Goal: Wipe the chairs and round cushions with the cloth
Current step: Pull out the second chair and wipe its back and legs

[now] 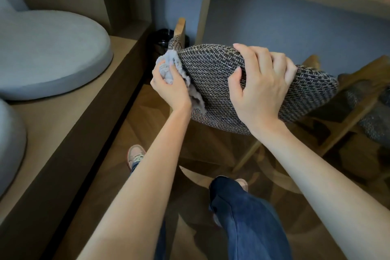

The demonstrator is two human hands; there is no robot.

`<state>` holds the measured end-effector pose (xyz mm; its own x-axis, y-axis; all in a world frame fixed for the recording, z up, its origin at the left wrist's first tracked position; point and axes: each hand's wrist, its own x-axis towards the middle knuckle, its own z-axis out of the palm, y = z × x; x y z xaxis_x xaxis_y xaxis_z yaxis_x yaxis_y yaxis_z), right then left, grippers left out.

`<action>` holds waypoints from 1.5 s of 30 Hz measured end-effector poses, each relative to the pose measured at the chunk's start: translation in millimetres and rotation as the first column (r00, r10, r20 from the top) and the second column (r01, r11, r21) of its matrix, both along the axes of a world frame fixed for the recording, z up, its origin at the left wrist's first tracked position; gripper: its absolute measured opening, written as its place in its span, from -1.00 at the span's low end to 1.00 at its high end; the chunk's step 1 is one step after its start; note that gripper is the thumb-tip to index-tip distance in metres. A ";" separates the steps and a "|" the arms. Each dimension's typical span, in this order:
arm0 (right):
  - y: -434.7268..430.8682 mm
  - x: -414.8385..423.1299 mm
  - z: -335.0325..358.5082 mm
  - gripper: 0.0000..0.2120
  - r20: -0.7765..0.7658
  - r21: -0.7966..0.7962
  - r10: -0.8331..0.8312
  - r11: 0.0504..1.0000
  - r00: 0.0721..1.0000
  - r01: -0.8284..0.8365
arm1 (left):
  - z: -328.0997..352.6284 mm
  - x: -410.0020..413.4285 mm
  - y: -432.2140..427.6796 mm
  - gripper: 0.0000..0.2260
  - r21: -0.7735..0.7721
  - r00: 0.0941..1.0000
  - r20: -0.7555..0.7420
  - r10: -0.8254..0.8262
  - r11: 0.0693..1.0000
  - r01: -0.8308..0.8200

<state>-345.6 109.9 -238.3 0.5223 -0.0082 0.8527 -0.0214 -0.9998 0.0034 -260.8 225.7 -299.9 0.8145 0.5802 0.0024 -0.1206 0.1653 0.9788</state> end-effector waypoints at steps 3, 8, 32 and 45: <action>0.1 2.6 -1.3 -0.67 0.010 -0.005 -0.010 1.000 1.000 0.010 | -31.1 2.5 2.6 -0.70 -0.005 0.990 -0.110 -0.084 0.996 0.084; -0.7 1.6 -1.4 -0.67 0.016 -0.005 -0.004 1.000 1.000 0.004 | -59.4 -5.0 -3.9 -0.68 -0.217 0.926 -0.321 -0.200 0.967 0.134; 0.8 7.8 -4.1 -0.68 0.061 0.008 -0.028 1.000 0.998 0.027 | -47.4 17.8 4.2 -0.72 -0.082 0.972 -0.217 -0.093 0.994 0.076; 2.6 3.6 -0.9 -0.68 0.060 0.029 -0.023 0.999 0.998 0.021 | 19.5 -33.9 -20.0 -0.70 -0.285 0.999 -0.030 -0.042 0.958 0.031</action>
<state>-342.0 112.5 -239.2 0.4690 -0.0439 0.8821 -0.0429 -0.9987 -0.0268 -294.8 205.7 -280.4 0.8318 0.5224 -0.1876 -0.0753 0.4411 0.8943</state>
